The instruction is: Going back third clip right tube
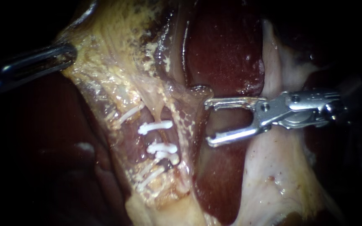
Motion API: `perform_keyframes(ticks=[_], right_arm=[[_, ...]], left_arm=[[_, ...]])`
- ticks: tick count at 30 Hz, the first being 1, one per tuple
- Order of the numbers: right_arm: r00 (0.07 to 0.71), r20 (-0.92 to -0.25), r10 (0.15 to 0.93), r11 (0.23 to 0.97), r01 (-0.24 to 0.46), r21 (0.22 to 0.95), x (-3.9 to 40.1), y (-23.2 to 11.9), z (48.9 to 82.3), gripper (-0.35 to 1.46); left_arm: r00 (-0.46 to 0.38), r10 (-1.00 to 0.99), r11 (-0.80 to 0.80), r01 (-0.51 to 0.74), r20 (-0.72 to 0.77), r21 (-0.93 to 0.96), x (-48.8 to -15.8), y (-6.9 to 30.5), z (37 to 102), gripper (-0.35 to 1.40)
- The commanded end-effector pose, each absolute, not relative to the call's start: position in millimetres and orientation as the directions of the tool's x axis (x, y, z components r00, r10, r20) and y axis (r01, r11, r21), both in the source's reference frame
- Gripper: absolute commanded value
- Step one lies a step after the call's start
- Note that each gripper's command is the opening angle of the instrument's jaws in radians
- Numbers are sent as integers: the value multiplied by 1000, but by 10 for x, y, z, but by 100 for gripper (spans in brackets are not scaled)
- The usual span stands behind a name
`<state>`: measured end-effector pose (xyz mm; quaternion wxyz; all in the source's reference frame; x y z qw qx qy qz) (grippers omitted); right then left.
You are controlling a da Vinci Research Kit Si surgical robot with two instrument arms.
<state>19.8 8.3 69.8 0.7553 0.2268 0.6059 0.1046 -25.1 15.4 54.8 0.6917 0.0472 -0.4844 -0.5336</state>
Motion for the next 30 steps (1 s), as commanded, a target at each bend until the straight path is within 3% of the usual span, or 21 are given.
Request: perform_keyframes(ticks=[1,9,20,30], right_arm=[[244,-872,424,880,117,461,198,84,696,60],[236,-884,403,891,122,438,196,87,688,60],[235,-887,397,893,123,433,196,85,685,60],[235,-887,398,893,123,433,197,84,683,60]], left_arm=[[-42,-787,423,690,616,588,-253,152,551,-35],[-29,-799,426,677,600,600,-282,143,581,-35],[12,-807,454,650,590,609,-362,138,639,-35],[13,-807,457,647,590,610,-369,137,639,-35]])
